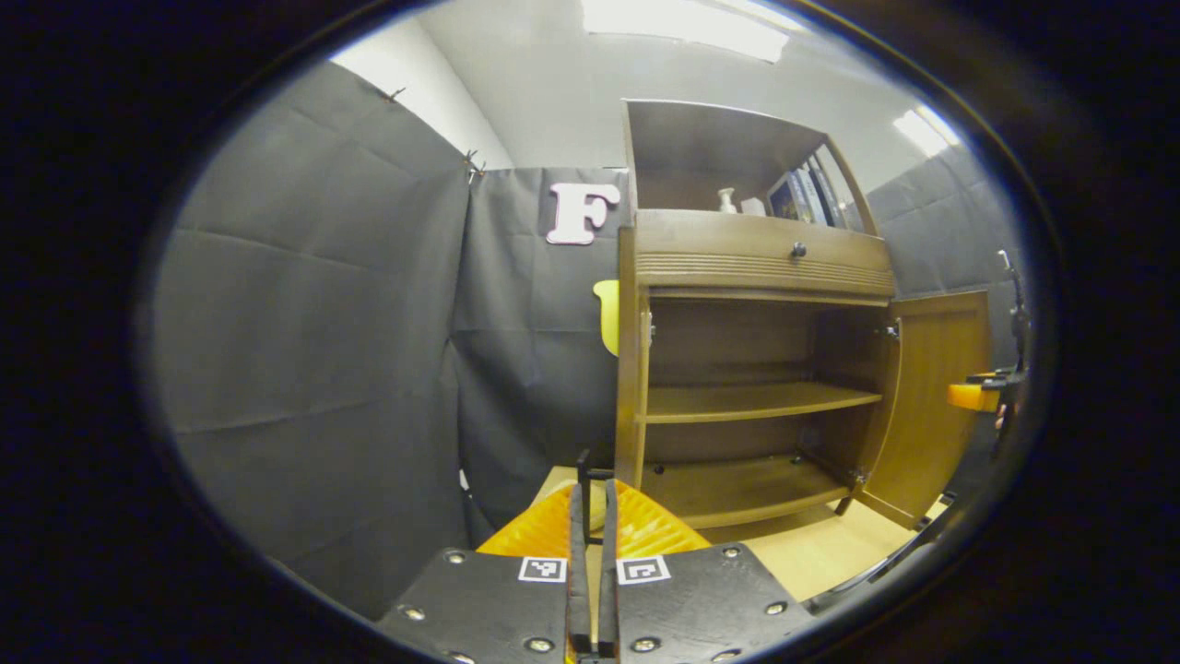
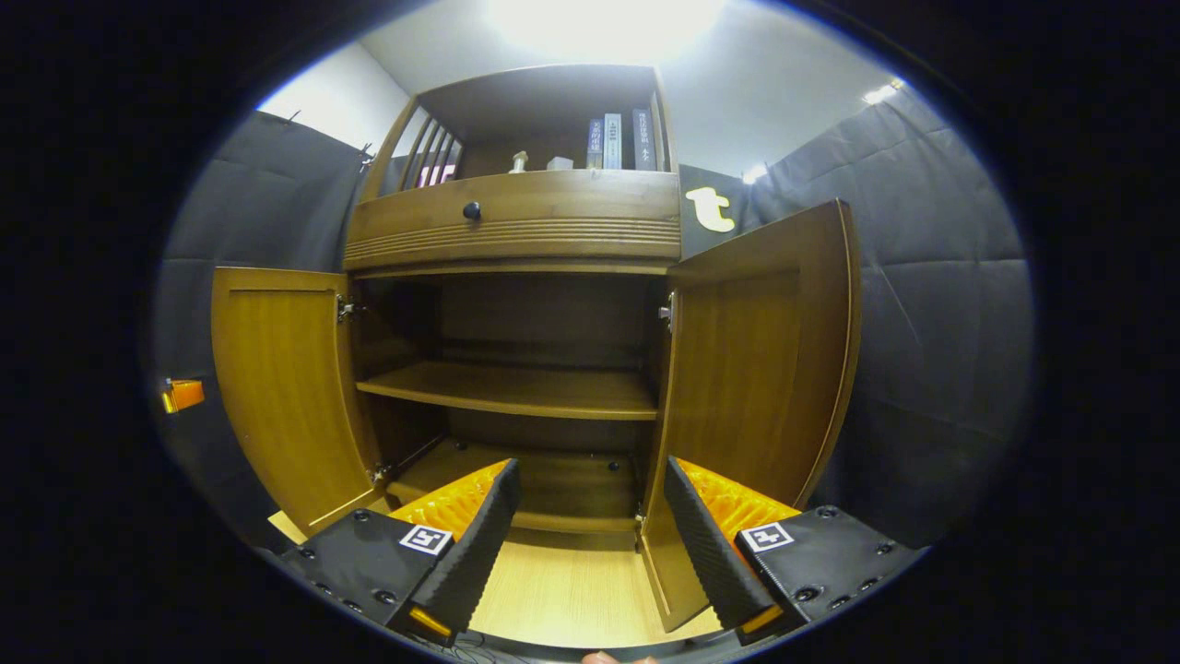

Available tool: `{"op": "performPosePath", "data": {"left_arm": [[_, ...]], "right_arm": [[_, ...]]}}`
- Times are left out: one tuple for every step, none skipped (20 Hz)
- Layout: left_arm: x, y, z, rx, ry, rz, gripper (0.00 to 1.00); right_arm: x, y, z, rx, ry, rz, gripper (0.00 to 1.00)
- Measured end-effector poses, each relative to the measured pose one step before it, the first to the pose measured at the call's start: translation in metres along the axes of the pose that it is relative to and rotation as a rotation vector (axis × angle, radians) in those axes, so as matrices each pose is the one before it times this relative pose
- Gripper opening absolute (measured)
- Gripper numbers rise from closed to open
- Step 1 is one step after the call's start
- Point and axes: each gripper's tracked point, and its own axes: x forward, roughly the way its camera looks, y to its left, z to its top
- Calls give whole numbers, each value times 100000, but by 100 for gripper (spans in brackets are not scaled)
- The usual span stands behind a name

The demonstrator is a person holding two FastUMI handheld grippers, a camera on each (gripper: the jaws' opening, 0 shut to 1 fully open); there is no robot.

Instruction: Open the right door of the double-door shoe cabinet with the right hand, and open the left door with the left hand.

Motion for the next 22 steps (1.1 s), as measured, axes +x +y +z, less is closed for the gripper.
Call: {"op": "performPosePath", "data": {"left_arm": [[-260, -212, 525, -425, -592, 1482, 7], [-247, -485, 426, -1358, -1111, -65, 6], [-473, -573, 384, -1378, -1439, 200, 6], [186, -776, 439, -1129, -1719, 869, 8], [42, -611, 52, -1851, 0, 936, 8], [-489, -980, -172, -1624, 248, 267, 21], [137, -591, -120, -614, 71, 464, 33], [-93, -520, -169, 386, 475, 842, 45], [-233, -190, -137, 980, 959, 948, 58], [-466, -172, -199, 1114, 1329, 1155, 70], [-7, 8, -219, 1001, 1046, 1898, 83], [-87, -21, -122, 239, 552, 1869, 95], [-123, -287, -40, -720, 673, 827, 95], [-180, -762, 20, -1414, 393, -179, 95], [-226, -639, 202, -1402, -573, -250, 96], [-140, -542, 203, -1155, -1309, -94, 96], [-26, -468, 221, -898, -1268, 9, 95], [-42, -384, 46, -721, -895, 94, 95], [37, -270, 3, -702, -331, 446, 95], [-77, -413, -178, -853, 412, 92, 95], [-122, -455, -133, -1148, 553, -98, 95], [-367, -514, -97, -1540, 439, -176, 95]], "right_arm": [[-167, -47, -494, -193, 1395, 2362, 98], [-174, -266, -413, -368, 268, 1005, 93], [-174, -370, -435, -242, 129, 380, 93], [-109, -286, -451, 508, 366, 893, 93], [-72, 60, -280, 1073, 477, 2159, 93], [-219, 120, -181, 1222, 326, 2468, 94], [-28, 74, 69, 806, -107, 1977, 94], [-150, 39, 199, 739, -525, 1888, 94], [-205, 116, 185, 650, -812, 1824, 94], [-333, 204, 130, -33, -648, 1984, 93], [-361, -51, 247, -840, -1076, 1206, 93], [-365, -256, 137, -558, -1053, 740, 93], [-224, -324, 295, -79, -953, 931, 93], [-234, -323, -5, 350, -177, 837, 93], [-365, -400, -202, 671, 619, 479, 93], [-470, -507, -286, 948, 749, 435, 93], [-362, -409, -117, 577, 416, 260, 98], [-440, -599, -157, 77, 308, 9, 93], [-480, -623, -180, -32, 112, -219, 93], [-412, -630, -281, 529, 476, -87, 93], [-418, -471, -620, 1262, 1455, 303, 93], [-496, -251, -593, 1457, 1563, 1033, 98]]}}
